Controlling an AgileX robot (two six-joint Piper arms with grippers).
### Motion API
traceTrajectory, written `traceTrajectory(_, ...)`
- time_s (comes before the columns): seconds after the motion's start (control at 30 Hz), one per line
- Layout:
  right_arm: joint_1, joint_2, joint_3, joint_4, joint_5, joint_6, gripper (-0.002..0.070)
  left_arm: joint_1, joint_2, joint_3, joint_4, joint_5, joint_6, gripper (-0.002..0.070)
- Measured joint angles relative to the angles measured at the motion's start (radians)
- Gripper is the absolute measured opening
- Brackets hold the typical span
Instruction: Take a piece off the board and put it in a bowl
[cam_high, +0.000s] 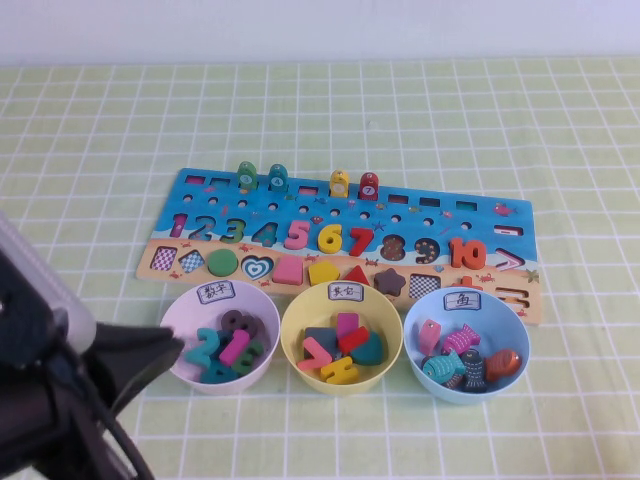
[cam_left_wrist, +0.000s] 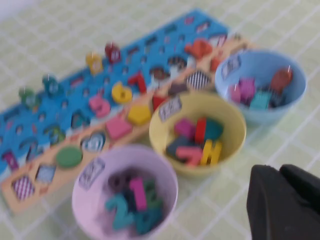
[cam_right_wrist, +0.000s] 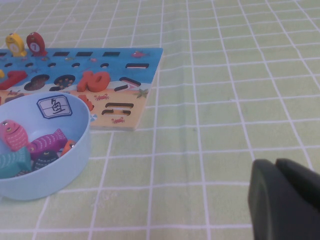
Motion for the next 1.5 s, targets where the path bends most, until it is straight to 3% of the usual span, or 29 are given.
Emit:
traceTrajectory(0.17,0.0,0.0,0.0,0.0,0.0,0.0,-0.0017,0.0,-0.007,0.006,0.002,0.156,0.0,-0.0001)
traceTrajectory(0.43,0.0,0.0,0.0,0.0,0.0,0.0,-0.0017,0.0,-0.007,0.006,0.007,0.196,0.0,-0.0001)
traceTrajectory(0.67,0.0,0.0,0.0,0.0,0.0,0.0,-0.0017,0.02,-0.067,0.146,0.152,-0.068,-0.032,-0.0001)
traceTrajectory(1.03,0.0,0.0,0.0,0.0,0.0,0.0,-0.0017,0.338,-0.397,0.587,0.142,-0.552,-0.132,-0.0002)
traceTrajectory(1.33,0.0,0.0,0.0,0.0,0.002,0.0,-0.0017,0.584,-0.688,0.746,0.108,-0.582,-0.135,-0.0002)
traceTrajectory(1.5,0.0,0.0,0.0,0.0,0.002,0.0,-0.0017,0.693,-0.737,0.774,0.08,-0.524,-0.131,-0.0002)
